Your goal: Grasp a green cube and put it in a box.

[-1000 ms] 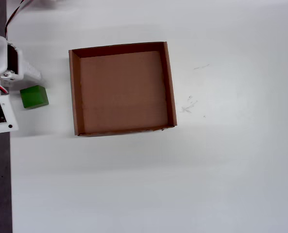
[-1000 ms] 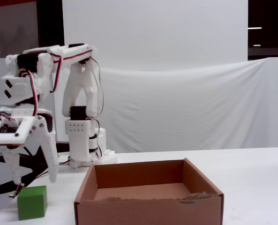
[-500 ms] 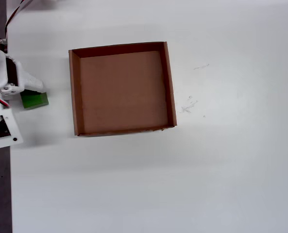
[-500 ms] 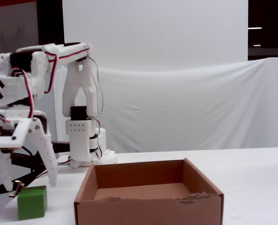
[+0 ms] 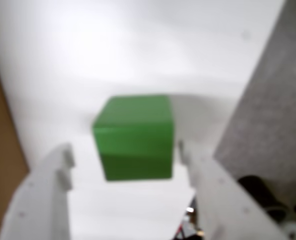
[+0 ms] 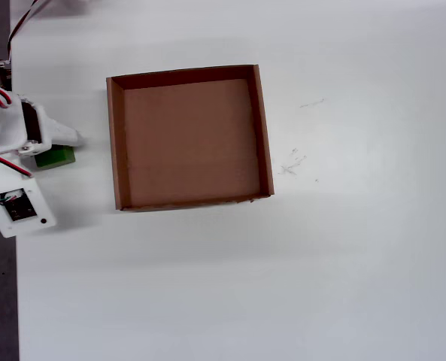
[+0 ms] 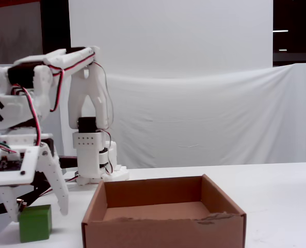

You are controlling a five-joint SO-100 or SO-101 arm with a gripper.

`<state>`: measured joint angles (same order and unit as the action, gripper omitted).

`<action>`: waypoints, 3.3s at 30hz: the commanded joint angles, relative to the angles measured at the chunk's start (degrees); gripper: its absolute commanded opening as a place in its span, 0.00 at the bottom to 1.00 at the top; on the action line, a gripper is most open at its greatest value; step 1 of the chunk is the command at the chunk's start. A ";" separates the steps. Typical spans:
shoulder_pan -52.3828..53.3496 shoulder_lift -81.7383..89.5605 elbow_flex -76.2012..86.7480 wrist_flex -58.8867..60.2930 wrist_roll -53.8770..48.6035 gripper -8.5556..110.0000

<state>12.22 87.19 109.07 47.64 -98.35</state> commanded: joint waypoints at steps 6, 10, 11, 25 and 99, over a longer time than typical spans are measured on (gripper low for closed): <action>-0.97 -0.70 -3.60 -0.09 -1.41 0.32; -1.05 -1.32 -3.60 -0.53 -1.41 0.30; -1.05 -1.49 -3.60 -0.53 -1.41 0.29; -1.58 -2.64 -3.43 -1.49 -0.79 0.22; -30.67 16.70 5.89 6.94 9.58 0.19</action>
<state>-18.90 104.50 119.09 55.55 -88.95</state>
